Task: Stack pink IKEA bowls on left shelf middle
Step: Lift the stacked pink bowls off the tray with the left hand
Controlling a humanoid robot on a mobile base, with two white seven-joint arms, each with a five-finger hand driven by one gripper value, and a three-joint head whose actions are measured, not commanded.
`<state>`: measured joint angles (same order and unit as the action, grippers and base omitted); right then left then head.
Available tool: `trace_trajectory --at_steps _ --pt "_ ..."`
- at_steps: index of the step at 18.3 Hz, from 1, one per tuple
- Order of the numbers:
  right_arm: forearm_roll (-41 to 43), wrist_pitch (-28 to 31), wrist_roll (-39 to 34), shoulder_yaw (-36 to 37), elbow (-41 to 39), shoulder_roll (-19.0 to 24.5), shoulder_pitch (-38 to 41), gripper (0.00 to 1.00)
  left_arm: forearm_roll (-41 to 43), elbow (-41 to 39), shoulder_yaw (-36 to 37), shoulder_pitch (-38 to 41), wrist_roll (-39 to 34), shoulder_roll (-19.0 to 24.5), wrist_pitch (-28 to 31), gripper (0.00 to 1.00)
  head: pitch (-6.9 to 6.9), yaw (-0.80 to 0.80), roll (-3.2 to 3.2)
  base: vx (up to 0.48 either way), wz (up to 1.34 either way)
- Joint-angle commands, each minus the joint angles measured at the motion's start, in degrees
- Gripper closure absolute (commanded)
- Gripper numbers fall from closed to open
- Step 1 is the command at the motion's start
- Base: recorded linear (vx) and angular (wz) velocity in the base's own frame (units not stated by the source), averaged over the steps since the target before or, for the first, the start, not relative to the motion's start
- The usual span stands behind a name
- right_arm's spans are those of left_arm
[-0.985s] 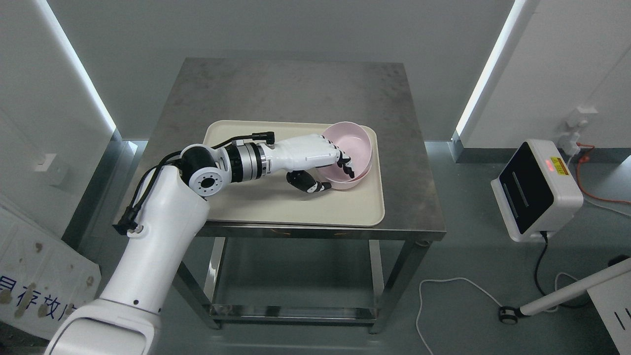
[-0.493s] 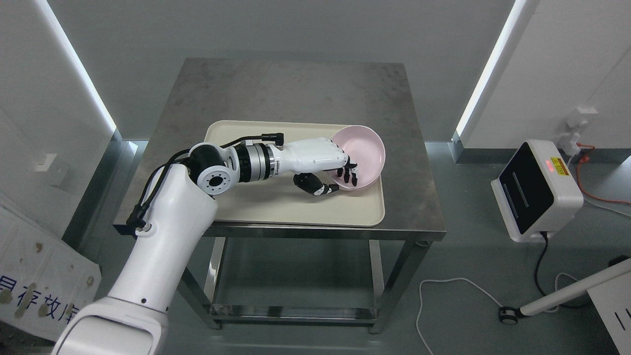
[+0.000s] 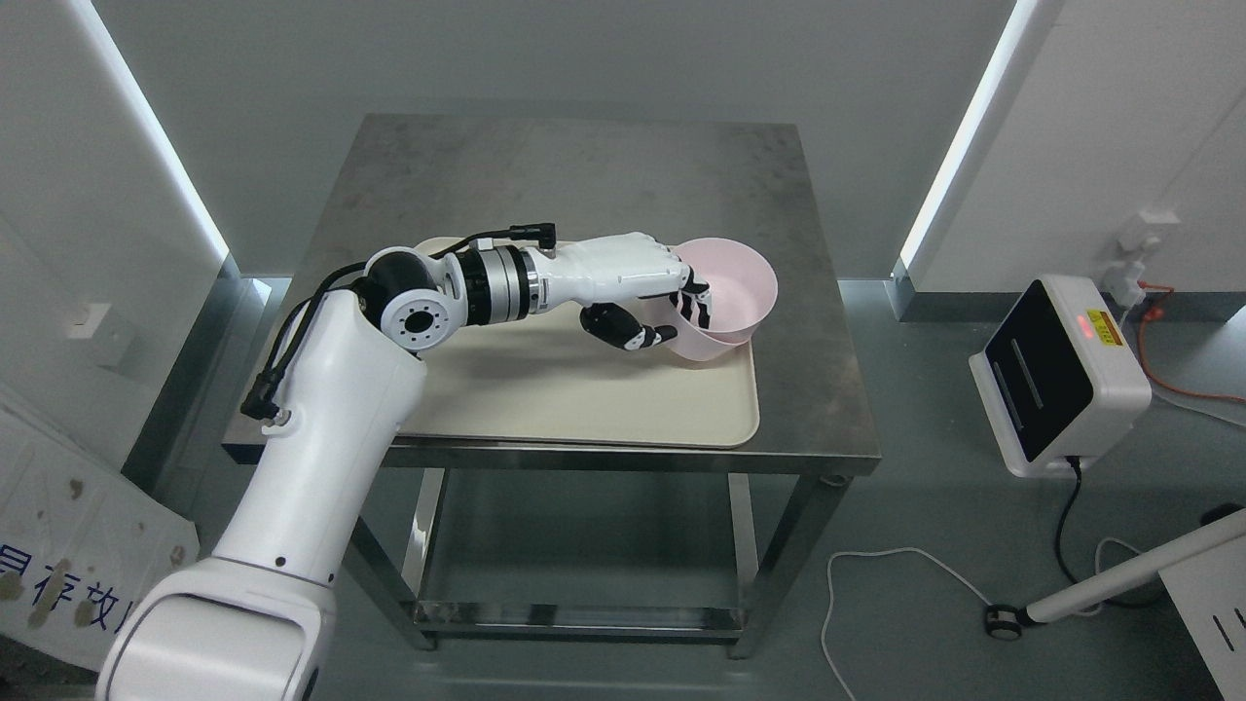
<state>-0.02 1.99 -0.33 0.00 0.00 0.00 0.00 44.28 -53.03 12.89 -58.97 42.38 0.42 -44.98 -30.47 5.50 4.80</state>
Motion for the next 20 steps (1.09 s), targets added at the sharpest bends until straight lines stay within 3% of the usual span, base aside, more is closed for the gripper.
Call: trace_trajectory --at_steps 1,8,14,20 --pt "0.02 -0.05 -0.02 0.61 -1.93 -1.00 1.32 0.00 -1.21 2.93 -3.31 -0.97 -0.10 0.58 -0.02 0.99 0.00 0.00 0.00 0.000 0.00" --pt "0.02 0.03 -0.02 0.61 -1.93 -1.00 1.41 0.00 -1.39 4.78 -9.54 -0.97 -0.11 0.58 -0.02 0.99 0.00 0.00 0.00 0.000 0.00" --pt "0.02 0.03 -0.02 0.61 -1.93 -1.00 1.41 0.00 -1.13 4.69 -20.61 -0.97 -0.28 1.16 -0.02 0.99 0.00 0.00 0.00 0.000 0.00" --pt "0.02 -0.05 -0.02 0.70 -1.93 -1.00 1.41 0.00 -1.13 -0.93 -24.31 2.63 -0.28 0.99 -0.02 0.99 0.00 0.00 0.00 0.000 0.00"
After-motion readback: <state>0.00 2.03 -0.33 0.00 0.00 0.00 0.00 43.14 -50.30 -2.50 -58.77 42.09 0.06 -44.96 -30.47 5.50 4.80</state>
